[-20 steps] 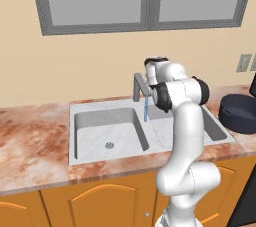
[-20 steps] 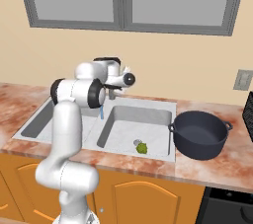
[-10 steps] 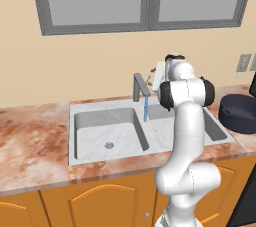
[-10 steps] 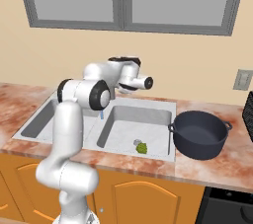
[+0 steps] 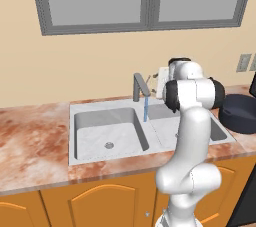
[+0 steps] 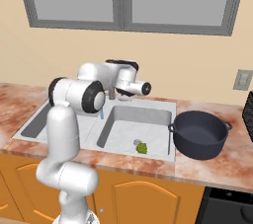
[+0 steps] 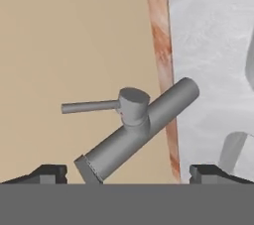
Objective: Dump the broccoli from the pot into the sink. Then turn on the water and wash the broccoli. Then turn off the water and put the broccoli back in the pot.
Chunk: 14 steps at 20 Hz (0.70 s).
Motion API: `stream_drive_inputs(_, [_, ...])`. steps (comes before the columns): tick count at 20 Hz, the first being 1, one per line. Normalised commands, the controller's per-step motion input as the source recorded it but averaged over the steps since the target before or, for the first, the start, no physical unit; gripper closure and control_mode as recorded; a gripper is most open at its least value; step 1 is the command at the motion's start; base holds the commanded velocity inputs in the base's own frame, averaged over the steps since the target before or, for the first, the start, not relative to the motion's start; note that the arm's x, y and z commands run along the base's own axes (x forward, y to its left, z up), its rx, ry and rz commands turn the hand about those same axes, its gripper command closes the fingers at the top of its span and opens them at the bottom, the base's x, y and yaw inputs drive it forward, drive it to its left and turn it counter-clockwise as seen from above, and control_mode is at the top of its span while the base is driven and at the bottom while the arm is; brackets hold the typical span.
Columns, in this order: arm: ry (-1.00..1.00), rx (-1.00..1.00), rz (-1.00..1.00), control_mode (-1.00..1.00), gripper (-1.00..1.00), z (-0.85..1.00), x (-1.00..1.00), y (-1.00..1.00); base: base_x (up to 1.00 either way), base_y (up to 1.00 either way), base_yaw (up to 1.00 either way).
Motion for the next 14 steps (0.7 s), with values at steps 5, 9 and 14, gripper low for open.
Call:
stream_drive_inputs(5, [0.29,-0.16,0.00,-1.00,-1.00,0.00,0.15,0.28,0.00,0.00,0.00])
stream_drive_inputs(9, [0.23,-0.02,-0.04,-1.00,-1.00,0.00,0.14,-0.07,0.00,0.00,0.00])
stream_drive_inputs(14, [0.12,0.00,-0.05,-1.00,-1.00,0.00,0.00,-0.40,0.00,0.00,0.00])
